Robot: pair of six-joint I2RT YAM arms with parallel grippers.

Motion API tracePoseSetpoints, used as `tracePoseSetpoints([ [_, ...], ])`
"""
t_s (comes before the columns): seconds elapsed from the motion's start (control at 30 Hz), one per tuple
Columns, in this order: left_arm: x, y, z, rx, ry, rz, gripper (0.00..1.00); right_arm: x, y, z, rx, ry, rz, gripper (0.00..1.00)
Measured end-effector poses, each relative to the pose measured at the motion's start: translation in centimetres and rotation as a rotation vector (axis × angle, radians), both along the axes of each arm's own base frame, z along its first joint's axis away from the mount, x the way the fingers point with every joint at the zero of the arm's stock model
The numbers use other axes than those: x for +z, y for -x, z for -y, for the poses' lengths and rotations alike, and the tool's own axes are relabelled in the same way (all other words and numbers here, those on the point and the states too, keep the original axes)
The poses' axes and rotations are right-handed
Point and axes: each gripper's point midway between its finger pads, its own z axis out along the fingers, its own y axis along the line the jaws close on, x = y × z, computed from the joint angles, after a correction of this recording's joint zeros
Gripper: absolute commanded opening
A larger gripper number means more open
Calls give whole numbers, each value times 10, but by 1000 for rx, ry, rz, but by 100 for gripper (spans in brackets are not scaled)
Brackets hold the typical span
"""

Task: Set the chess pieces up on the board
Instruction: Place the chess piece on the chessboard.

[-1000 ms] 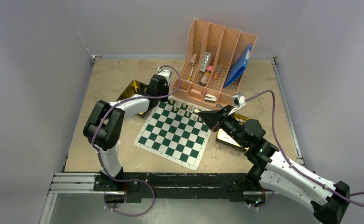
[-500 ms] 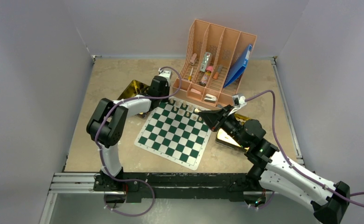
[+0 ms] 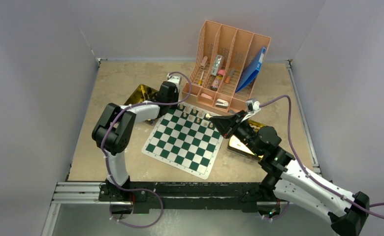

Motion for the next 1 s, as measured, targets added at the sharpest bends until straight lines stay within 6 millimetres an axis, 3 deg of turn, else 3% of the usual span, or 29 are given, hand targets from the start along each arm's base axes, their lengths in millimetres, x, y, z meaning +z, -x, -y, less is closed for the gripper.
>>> tracePoseSetpoints([
  [0.23, 0, 1, -1, 6, 0, -3, 34, 3, 1, 1, 0, -5, 8, 10],
  [0.37, 17, 4, -1, 15, 22, 8, 37, 3, 1, 1, 1, -4, 8, 11],
  [0.5, 61, 9, 1, 5, 80, 63, 36, 2, 2, 0, 8, -2, 4, 11],
  [0.63, 129, 22, 7, -80, 154, 166, 35, -5, 3, -4, 25, 12, -11, 11],
  [0.73, 174, 43, 15, -206, 191, 237, 35, -9, 5, -7, 50, 23, -19, 11],
  [0.83, 217, 77, 25, -379, 222, 304, 35, -10, 10, -12, 88, 28, -20, 11],
  [0.93, 249, 125, 30, -572, 249, 395, 35, -14, 15, -18, 132, 39, -24, 11],
  [1.0, 264, 167, 32, -740, 252, 474, 36, -19, 18, -24, 172, 55, -29, 10],
])
